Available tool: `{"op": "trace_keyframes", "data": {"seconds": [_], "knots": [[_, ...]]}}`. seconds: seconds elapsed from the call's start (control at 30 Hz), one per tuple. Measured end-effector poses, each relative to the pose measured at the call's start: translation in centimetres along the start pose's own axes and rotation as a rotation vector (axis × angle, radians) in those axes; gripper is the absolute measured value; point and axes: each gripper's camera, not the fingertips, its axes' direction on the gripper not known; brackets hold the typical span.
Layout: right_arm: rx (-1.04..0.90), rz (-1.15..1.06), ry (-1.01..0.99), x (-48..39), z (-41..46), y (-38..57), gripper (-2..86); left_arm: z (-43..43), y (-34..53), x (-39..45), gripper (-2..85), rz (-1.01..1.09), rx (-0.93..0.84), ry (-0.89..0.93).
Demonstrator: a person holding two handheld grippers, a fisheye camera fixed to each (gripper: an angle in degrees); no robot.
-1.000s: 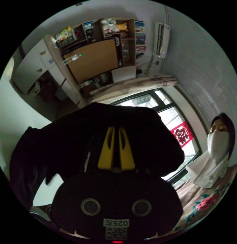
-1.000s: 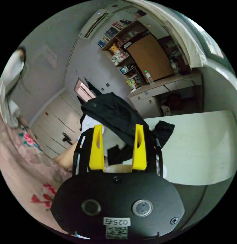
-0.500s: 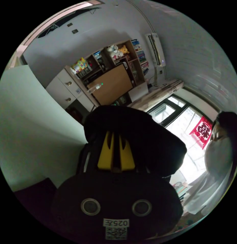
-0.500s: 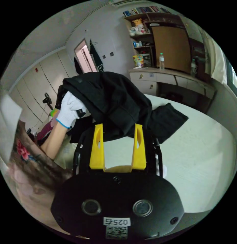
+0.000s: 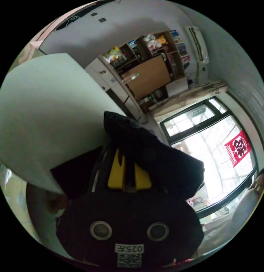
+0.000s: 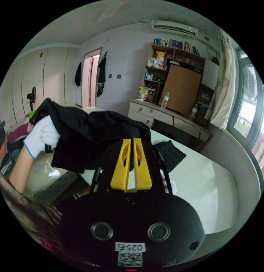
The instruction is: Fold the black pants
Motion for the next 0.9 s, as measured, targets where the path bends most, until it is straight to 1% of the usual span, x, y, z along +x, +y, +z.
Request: {"op": "trace_keyframes", "data": {"seconds": [0.07,0.13,0.2,0.33,0.4,0.47,0.5,0.53,0.6,0.7,0.73,0.77,0.8,0.83,0.9], "knots": [[0.04,-0.003,-0.033,0.4,-1.9,-0.2,-0.5,-1.2,2.5,-0.7,4.5,0.002,-0.058,-0.013],[0.079,-0.034,-0.022,0.5,-3.6,-0.9,-0.6,-2.9,6.5,-1.2,7.0,0.021,-0.093,-0.135],[0.105,-0.057,0.0,0.6,-4.3,-1.5,-0.7,-4.4,9.5,-1.3,7.0,0.064,-0.112,-0.21],[0.122,-0.077,0.02,2.0,-4.6,-3.0,-0.7,-8.8,16.6,-3.4,8.3,0.015,-0.009,-0.359],[0.096,-0.081,0.008,3.0,-3.8,-3.4,-0.7,-9.9,19.9,-4.0,9.4,0.052,0.013,-0.352],[0.067,-0.071,-0.027,4.2,-3.1,-3.5,-0.7,-10.4,23.3,-3.9,10.5,0.115,0.047,-0.287],[0.055,-0.056,-0.063,5.1,-2.7,-3.3,-0.7,-10.1,25.4,-3.3,11.1,0.156,0.061,-0.248],[0.039,-0.036,-0.096,6.0,-2.3,-3.0,-0.7,-9.1,27.4,-2.3,11.4,0.211,0.076,-0.246],[0.012,-0.008,-0.127,7.4,-1.8,-2.6,-0.6,-6.7,29.5,-0.9,12.3,0.278,0.057,-0.303],[-0.007,0.016,-0.137,9.5,-1.9,-1.9,-0.5,-3.1,32.1,1.4,12.7,0.386,0.096,-0.344],[-0.009,0.002,-0.122,10.1,-2.2,-1.6,-0.5,-1.9,32.7,2.2,12.6,0.411,0.129,-0.445],[-0.01,-0.007,-0.113,10.3,-2.5,-1.5,-0.4,-1.3,32.9,2.5,12.5,0.418,0.151,-0.507],[-0.013,-0.03,-0.103,10.8,-2.9,-1.3,-0.3,-0.3,33.1,2.9,11.4,0.448,0.182,-0.609],[-0.014,-0.053,-0.099,11.4,-3.3,-1.2,0.0,0.4,33.1,3.0,9.4,0.453,0.201,-0.672],[-0.027,-0.062,-0.103,12.6,-3.8,-0.8,0.8,0.2,33.5,3.0,4.7,0.449,0.241,-0.659]]}}
